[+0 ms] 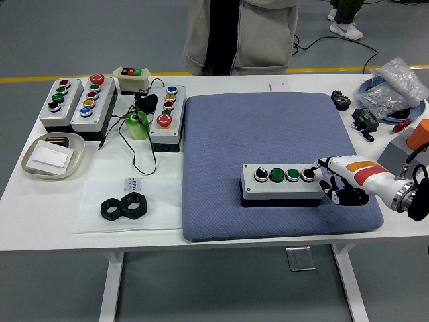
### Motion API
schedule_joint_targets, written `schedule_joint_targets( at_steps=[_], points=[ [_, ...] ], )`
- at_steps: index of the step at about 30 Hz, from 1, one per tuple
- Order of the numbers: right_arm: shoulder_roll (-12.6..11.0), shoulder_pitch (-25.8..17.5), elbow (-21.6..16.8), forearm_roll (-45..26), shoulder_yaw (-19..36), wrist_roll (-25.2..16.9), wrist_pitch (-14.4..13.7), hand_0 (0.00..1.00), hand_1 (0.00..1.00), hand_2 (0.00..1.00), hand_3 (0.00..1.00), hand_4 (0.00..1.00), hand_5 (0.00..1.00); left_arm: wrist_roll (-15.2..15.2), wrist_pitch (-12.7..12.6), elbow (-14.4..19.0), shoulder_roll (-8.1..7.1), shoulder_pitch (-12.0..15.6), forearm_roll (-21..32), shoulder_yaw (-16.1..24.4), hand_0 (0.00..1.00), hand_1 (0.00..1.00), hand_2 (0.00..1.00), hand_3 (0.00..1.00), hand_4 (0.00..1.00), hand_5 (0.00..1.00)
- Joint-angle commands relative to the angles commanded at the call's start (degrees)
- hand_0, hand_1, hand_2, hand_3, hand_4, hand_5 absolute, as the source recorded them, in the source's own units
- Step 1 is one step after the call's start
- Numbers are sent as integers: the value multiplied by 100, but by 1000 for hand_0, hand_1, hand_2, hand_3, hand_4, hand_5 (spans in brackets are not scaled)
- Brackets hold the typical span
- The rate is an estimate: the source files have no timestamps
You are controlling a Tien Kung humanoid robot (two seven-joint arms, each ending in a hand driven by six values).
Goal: Pick up the button,place it on the desk,press the button,press the button
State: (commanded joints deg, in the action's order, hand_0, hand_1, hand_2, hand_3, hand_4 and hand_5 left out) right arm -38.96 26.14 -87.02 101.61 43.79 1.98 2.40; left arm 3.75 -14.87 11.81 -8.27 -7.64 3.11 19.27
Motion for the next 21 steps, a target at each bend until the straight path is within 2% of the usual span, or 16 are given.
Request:
schedule_joint_targets(
  at_steps=[4, 12, 21],
  points=[
    [6, -23, -56, 64, 75, -8, -84, 269, 40, 170, 698, 385, 2, 5, 1, 1, 1, 2, 11, -7, 761, 827, 860, 826, 623, 998],
    [-31, -7, -421, 93, 261, -91, -408, 277, 44, 173, 714, 408, 2, -6, 4, 3, -3, 7, -25, 14, 758, 827, 860, 825, 621, 998],
    [92, 141, -367, 128, 5, -61, -353, 281, 47, 176, 714, 417, 2, -4, -1, 2, -2, 10, -23, 13, 759, 826, 860, 825, 622, 998]
  ],
)
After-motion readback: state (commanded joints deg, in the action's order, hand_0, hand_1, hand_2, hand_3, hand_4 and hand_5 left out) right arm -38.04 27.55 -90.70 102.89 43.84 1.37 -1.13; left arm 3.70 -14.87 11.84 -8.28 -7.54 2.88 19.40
